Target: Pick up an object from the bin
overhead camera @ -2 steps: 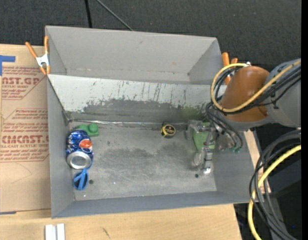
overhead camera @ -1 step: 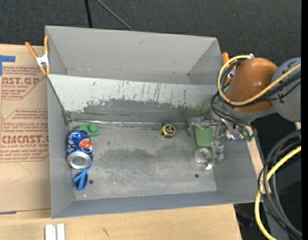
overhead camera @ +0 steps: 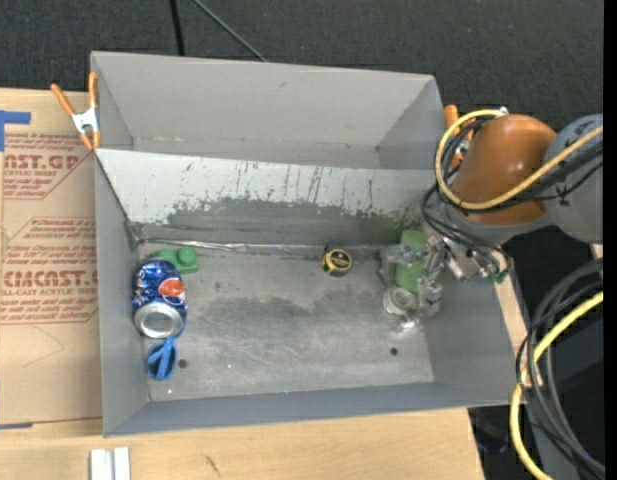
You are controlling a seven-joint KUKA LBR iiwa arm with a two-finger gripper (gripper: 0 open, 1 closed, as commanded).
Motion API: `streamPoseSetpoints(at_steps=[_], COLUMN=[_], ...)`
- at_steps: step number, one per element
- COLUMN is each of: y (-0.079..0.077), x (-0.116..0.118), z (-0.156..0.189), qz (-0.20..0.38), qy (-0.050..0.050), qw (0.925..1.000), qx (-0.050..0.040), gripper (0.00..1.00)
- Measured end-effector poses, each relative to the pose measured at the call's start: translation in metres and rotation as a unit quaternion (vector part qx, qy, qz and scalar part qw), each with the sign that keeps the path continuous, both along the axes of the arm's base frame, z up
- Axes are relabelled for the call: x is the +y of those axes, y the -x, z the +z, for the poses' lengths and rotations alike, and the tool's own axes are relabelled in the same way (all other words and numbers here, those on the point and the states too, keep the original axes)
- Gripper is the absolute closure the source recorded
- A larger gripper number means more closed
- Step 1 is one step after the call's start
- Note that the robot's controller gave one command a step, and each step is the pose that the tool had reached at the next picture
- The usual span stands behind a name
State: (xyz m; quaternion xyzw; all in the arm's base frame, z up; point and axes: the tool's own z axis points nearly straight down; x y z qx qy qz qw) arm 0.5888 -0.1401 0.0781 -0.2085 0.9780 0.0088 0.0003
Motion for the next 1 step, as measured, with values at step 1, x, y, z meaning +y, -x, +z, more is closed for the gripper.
streamPoseSetpoints(at_steps=[1], y=[0.0102], x=[0.0163], z=[0.1557], qz=[0.019], qy=[0.009], qw=[0.9998], qx=[-0.0071], gripper=[1.00])
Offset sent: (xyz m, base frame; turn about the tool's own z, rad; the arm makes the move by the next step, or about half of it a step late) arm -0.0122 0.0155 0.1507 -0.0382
